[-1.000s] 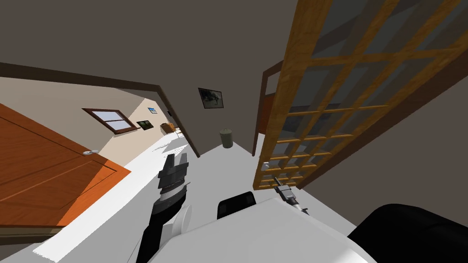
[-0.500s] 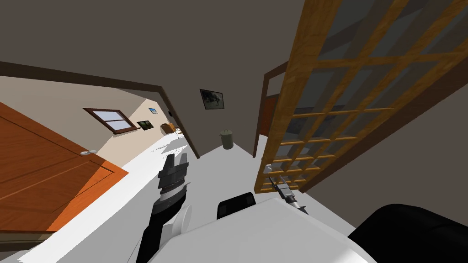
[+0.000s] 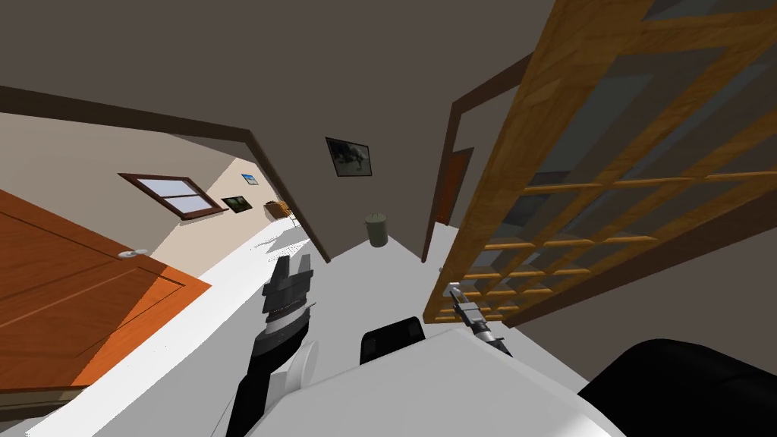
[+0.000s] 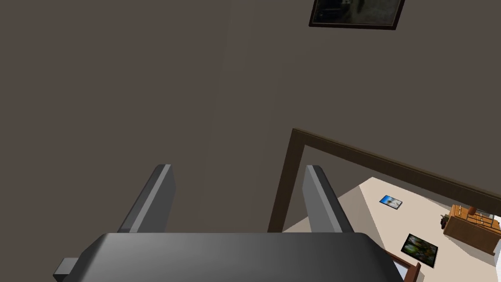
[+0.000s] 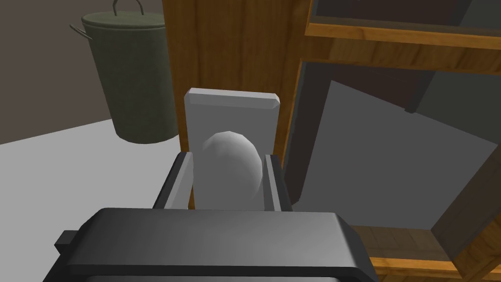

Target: Pull the door open

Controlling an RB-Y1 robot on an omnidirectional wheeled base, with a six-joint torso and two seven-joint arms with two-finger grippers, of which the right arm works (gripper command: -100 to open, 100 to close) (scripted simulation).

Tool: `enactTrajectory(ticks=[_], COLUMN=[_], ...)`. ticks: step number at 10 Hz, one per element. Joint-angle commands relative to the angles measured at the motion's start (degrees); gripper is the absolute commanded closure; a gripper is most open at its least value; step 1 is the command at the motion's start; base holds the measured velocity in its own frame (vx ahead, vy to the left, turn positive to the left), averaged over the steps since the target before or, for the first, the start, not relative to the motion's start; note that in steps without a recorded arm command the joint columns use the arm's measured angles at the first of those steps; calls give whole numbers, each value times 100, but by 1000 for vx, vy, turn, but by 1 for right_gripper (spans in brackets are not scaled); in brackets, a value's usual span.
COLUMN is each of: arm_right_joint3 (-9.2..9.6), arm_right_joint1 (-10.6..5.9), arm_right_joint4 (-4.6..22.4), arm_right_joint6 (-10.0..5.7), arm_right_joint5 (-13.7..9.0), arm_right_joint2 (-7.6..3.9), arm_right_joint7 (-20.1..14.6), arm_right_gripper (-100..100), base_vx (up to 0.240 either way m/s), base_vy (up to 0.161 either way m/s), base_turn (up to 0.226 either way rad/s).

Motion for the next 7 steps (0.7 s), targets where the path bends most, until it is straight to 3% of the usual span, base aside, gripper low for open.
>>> enactTrajectory(ticks=[1, 4, 7], arm_right_joint3=[15, 15, 112], arm_right_joint1=[12, 12, 25], arm_right_joint4=[1, 1, 112], arm_right_joint6=[-3, -3, -136], arm_right_joint5=[7, 7, 86], arm_right_joint2=[11, 11, -74], arm_right_joint7=[-2, -2, -111], arm_right_gripper=[100, 100, 100], base_vx=[-34, -12, -176], base_vy=[-1, 1, -32], base_turn=[13, -2, 110])
